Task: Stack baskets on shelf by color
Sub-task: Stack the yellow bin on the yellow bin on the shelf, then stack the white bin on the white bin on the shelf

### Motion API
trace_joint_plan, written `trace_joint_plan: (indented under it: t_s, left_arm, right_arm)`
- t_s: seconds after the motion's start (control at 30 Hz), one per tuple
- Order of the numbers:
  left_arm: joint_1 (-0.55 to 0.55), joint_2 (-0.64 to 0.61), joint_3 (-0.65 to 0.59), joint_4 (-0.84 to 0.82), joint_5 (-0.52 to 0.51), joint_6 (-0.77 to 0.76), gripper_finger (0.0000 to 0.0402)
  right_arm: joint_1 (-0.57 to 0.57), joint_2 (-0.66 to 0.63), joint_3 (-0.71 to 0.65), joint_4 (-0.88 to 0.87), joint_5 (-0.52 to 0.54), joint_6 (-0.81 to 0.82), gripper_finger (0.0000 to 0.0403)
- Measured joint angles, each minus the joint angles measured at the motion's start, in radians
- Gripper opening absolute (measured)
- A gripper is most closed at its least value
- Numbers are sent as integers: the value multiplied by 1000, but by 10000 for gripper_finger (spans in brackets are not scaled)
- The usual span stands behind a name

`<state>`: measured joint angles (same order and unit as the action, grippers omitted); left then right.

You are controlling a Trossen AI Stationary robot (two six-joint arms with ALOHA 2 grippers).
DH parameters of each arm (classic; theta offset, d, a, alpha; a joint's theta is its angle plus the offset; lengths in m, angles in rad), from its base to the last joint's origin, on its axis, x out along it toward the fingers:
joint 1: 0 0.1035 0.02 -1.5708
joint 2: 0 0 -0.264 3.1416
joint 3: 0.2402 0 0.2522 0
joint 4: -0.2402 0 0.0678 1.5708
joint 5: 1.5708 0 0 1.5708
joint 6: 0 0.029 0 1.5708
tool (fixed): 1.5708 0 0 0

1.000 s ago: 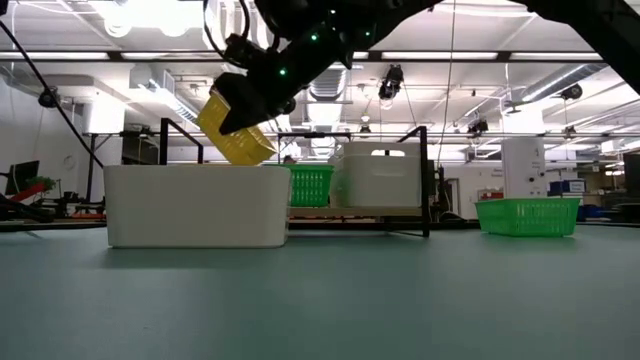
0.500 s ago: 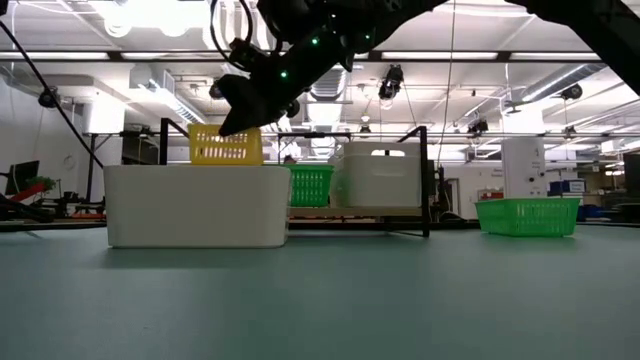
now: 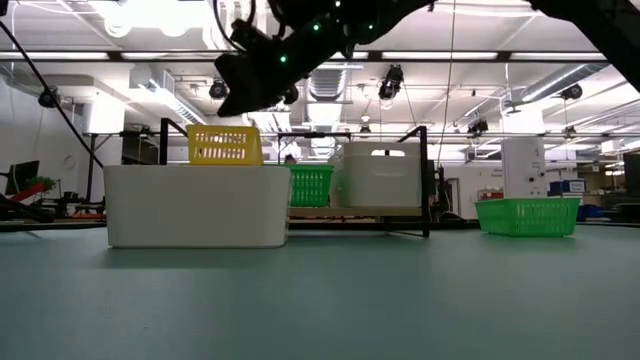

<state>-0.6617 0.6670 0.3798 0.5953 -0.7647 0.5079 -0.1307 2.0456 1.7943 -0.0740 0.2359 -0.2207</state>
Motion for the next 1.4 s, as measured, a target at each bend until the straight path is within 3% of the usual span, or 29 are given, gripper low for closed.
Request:
trace_joint_plan:
  t_s: [0.13, 0.43, 0.63, 0.77, 0.83, 1.0, 1.2, 1.4]
  left_arm:
    - [0, 0, -1, 0, 0, 0, 44]
    - [0, 0, -13, 3, 0, 0, 44]
    - [0, -2, -14, 4, 1, 5, 44]
    - [0, -1, -13, 29, 0, 5, 44]
    - [0, 1, -13, 59, 2, 3, 44]
    - [0, 21, -14, 81, 3, -42, 44]
    - [0, 78, -16, 114, 3, -56, 44]
    - [0, 101, -16, 181, 3, -5, 44]
  right_arm:
    - [-12, 40, 0, -1, 0, 0, 18]
    - [3, 5, 13, -16, -14, 10, 12]
    - [126, -147, 12, -319, -73, -103, 12]
    - [187, -236, 6, -572, -214, -182, 13]
    - [207, -252, 5, -637, -233, -192, 13]
    - [217, -242, 1, -777, -237, -325, 54]
    - [214, -171, -6, -778, -155, -796, 136]
    - [193, -78, -6, -744, -127, -1035, 167]
